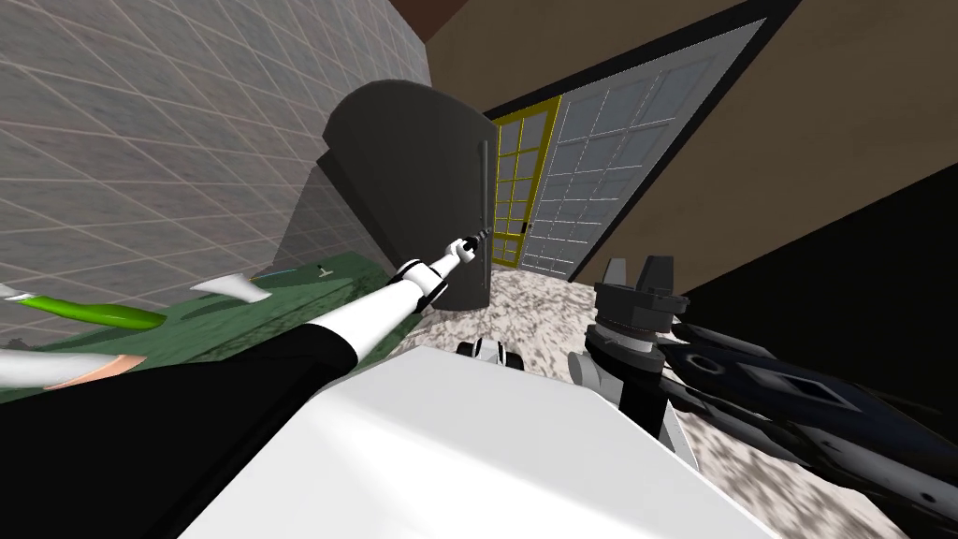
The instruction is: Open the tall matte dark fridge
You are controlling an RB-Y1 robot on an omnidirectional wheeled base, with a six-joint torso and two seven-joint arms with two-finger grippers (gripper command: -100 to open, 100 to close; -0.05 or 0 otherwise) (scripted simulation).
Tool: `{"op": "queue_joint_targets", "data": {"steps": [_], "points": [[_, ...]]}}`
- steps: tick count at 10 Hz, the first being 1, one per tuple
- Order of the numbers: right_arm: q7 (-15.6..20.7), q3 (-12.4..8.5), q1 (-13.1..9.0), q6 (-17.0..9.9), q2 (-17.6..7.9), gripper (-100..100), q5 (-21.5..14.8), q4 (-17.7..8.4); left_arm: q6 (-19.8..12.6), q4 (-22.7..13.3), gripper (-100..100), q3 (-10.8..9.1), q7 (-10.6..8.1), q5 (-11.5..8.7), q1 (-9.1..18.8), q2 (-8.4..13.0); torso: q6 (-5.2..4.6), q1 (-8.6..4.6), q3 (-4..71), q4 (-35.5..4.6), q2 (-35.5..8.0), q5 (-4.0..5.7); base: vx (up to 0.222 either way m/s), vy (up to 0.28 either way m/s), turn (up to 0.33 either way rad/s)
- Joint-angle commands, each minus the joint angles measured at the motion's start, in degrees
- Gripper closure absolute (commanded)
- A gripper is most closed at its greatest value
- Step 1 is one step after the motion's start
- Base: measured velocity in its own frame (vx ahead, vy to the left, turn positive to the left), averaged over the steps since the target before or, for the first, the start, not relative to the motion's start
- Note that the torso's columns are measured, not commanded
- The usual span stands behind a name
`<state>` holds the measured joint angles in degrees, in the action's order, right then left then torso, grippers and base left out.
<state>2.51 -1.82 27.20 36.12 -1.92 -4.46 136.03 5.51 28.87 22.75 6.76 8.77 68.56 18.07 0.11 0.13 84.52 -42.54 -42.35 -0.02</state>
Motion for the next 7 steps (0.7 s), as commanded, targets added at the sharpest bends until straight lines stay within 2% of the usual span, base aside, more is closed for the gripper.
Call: {"op": "queue_joint_targets", "data": {"steps": [1,4,5,6,7], "points": [[0.0,0.0,0.0,0.0,0.0,0,0.0,0.0,-1.7,1.6,-100,1.41,-1.1,-0.5,0.3,0.9,-0.03,0.06,0.0,0.2,0.0,-0.04,-0.008,0.041,0.013],[0.0,0.0,0.0,0.0,0.0,0,0.0,0.0,-5.4,1.0,-100,3.19,-2.58,-1.4,4.1,0.8,-0.11,-0.12,0.1,0.3,0.1,0.02,-0.015,0.063,-0.068],[0.0,0.0,0.0,0.0,0.0,0,0.0,0.0,-6.2,0.9,-100,3.55,-2.88,-1.5,4.9,0.8,-0.11,-0.1,0.0,0.3,0.1,0.02,-0.016,0.069,-0.056],[0.0,0.0,0.0,0.0,0.0,0,0.0,0.0,-5.4,1.0,-100,3.46,-2.68,-1.5,4.4,0.9,-0.09,-0.12,0.0,0.3,0.1,0.01,-0.006,0.028,-0.013],[0.0,0.0,0.0,0.0,0.0,0,0.0,0.0,-5.8,1.1,0,3.58,-2.83,-1.5,4.5,0.9,-0.08,-0.22,0.1,0.3,0.1,0.04,-0.003,0.005,-0.002]]}}
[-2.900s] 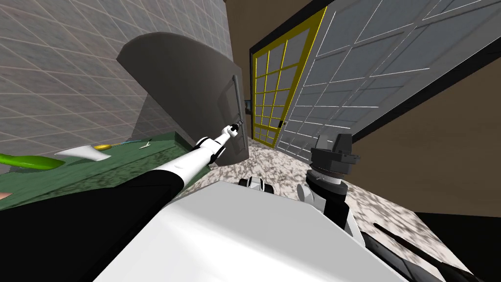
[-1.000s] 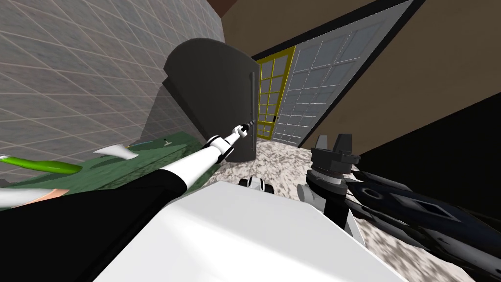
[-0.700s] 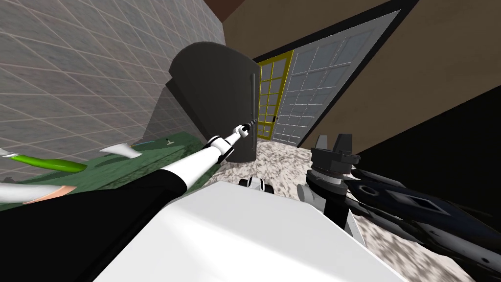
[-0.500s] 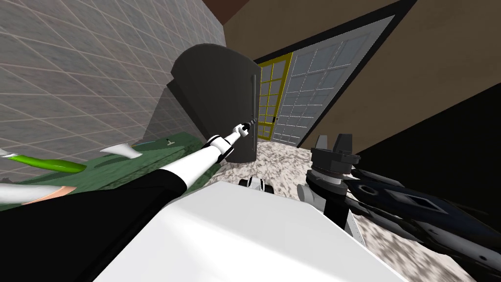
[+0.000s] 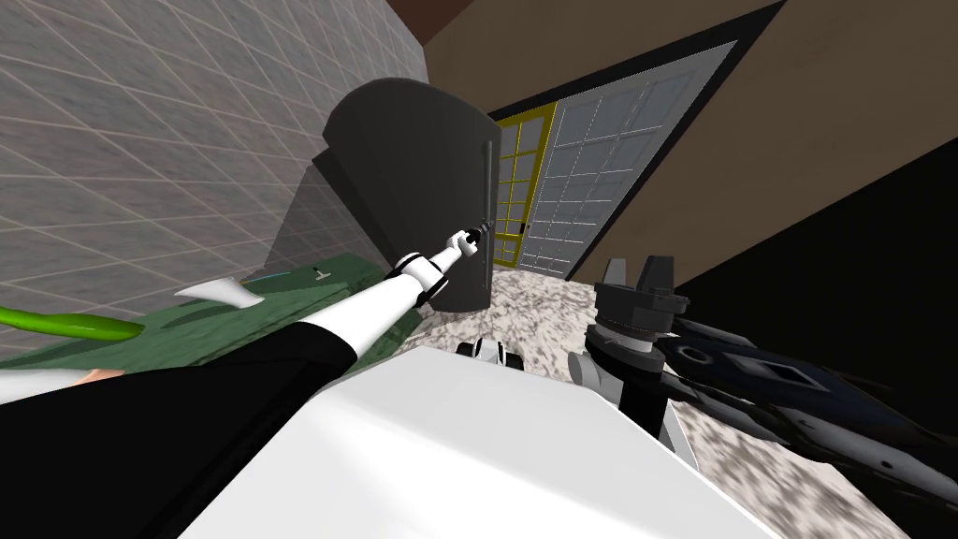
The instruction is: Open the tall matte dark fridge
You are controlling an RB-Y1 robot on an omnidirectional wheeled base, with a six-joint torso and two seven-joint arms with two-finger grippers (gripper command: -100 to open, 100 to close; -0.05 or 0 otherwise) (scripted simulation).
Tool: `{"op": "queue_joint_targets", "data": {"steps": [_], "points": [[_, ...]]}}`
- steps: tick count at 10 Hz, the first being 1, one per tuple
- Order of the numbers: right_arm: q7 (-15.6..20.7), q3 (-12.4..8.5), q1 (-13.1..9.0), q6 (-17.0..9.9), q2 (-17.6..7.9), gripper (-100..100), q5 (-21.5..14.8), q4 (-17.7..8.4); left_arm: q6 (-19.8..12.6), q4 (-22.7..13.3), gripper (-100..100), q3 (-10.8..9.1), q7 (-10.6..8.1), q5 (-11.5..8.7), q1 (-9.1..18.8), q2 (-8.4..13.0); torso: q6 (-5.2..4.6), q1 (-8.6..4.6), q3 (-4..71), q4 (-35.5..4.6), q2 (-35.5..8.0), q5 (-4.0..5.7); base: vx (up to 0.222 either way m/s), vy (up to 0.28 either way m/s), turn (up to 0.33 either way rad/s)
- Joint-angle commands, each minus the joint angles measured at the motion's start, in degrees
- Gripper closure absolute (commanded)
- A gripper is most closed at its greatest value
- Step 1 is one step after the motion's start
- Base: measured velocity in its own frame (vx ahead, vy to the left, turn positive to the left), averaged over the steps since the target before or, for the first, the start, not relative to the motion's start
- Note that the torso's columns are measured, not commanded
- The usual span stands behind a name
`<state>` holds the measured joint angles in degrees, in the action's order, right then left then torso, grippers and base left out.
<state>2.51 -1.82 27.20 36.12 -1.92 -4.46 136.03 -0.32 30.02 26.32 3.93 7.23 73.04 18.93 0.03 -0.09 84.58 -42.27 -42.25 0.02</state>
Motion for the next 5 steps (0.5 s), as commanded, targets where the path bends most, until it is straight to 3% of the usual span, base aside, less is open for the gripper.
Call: {"op": "queue_joint_targets", "data": {"steps": [1,5], "points": [[0.0,0.0,0.0,0.0,0.0,0,0.0,0.0,0.0,0.0,0,-0.01,0.01,0.0,0.0,0.0,-0.01,-0.01,0.0,0.0,0.0,0.01,0.0,0.0,0.0],[0.0,0.0,0.0,0.0,0.0,0,0.0,0.0,0.0,0.0,0,-0.01,0.01,0.0,0.0,0.0,-0.03,0.1,0.0,0.0,0.0,-0.02,0.0,0.0,0.0]]}}
